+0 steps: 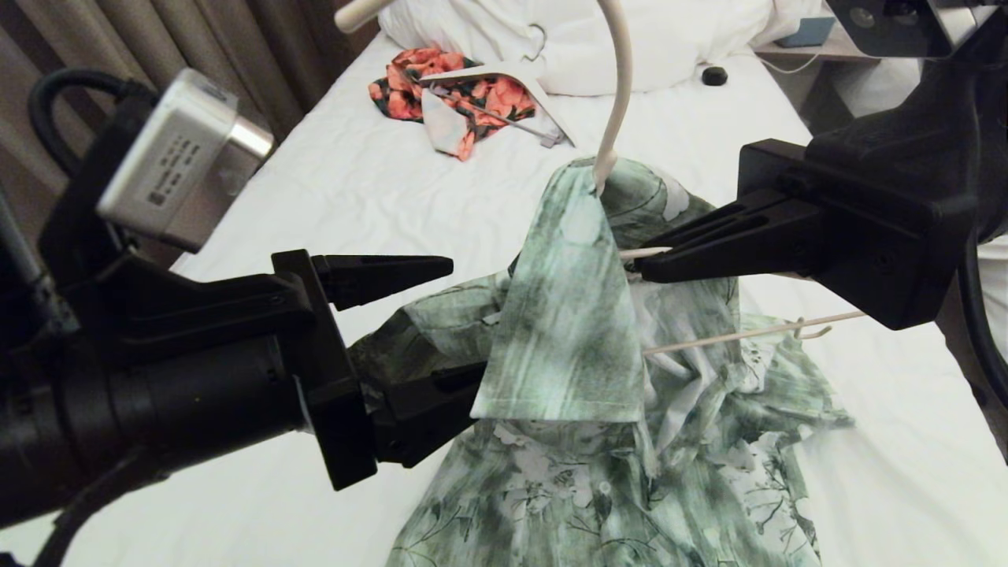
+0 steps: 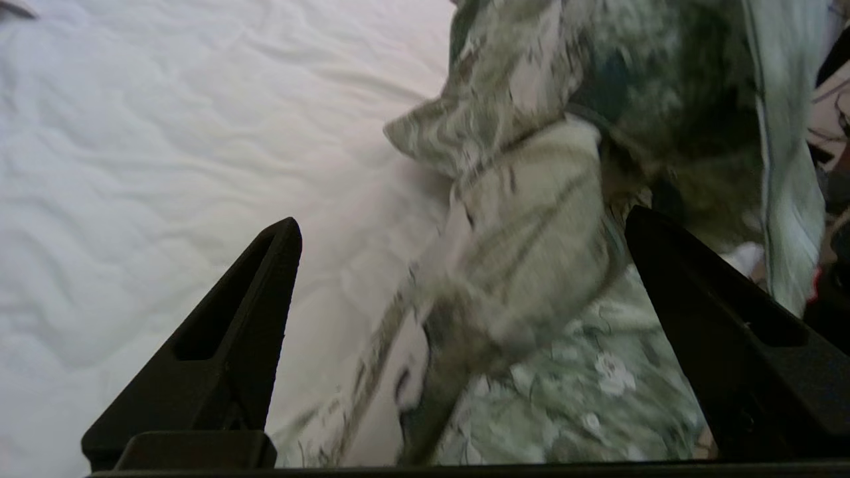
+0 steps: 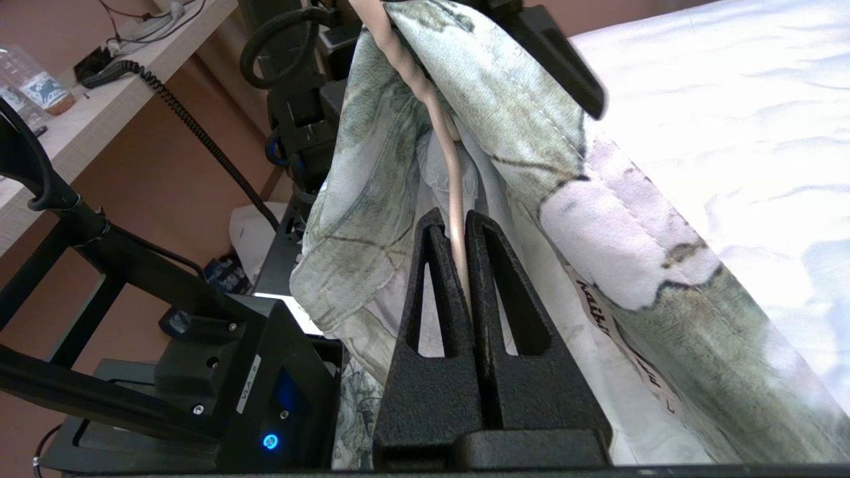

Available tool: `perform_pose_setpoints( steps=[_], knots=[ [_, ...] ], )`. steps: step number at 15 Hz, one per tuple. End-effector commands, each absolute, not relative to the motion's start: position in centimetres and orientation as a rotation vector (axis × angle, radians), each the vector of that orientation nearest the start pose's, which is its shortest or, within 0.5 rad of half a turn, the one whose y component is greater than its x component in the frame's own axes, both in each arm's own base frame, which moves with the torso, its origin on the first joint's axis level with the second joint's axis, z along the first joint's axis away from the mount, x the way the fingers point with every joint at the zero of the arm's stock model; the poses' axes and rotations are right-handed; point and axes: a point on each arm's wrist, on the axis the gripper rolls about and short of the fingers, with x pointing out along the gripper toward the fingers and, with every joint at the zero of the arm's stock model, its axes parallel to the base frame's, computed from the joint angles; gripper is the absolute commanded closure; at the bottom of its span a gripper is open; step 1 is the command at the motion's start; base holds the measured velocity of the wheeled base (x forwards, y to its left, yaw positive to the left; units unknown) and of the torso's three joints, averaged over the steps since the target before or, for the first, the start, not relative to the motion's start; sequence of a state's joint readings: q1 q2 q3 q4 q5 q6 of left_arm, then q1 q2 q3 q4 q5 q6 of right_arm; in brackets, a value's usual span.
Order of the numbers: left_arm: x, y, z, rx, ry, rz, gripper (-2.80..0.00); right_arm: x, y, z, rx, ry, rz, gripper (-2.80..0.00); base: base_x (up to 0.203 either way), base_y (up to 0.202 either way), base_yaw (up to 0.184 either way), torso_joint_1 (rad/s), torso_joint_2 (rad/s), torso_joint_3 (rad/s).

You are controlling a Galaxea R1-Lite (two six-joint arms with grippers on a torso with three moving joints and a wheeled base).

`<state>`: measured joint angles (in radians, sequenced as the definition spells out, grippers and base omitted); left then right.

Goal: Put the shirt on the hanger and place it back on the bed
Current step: Hook the other side of the shirt onto the hanger

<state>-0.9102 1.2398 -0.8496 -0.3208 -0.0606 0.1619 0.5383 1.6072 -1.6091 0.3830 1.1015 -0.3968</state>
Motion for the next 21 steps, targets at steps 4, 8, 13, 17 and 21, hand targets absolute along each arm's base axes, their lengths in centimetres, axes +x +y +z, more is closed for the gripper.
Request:
perform_pose_setpoints(
  steps=[4,8,13,17,21],
  knots=[
    [13.3,-17.4,27.4,0.183,-0.013,-0.979,-2.8,22.1,15.5,34.2,-0.181,0.082,1.675,0.0,0.0,0.0,0.0,0.0,0.0,0.0],
    [13.6,-17.8,27.4,0.184,-0.01,-0.981,-2.8,22.1,15.6,34.2,-0.181,0.082,1.675,0.0,0.0,0.0,0.0,0.0,0.0,0.0],
    [13.6,-17.8,27.8,0.178,-0.023,-0.989,0.0,22.1,15.5,34.3,-0.181,0.08,1.675,0.0,0.0,0.0,0.0,0.0,0.0,0.0],
    [13.4,-17.7,28.0,0.171,-0.031,-0.994,0.0,21.9,15.3,34.5,-0.18,0.081,1.667,0.0,0.0,0.0,0.0,0.0,0.0,0.0],
    [13.3,-18.1,27.8,0.171,-0.023,-1.033,0.0,22.2,15.4,34.4,-0.182,0.082,1.658,0.0,0.0,0.0,0.0,0.0,0.0,0.0]
  ],
)
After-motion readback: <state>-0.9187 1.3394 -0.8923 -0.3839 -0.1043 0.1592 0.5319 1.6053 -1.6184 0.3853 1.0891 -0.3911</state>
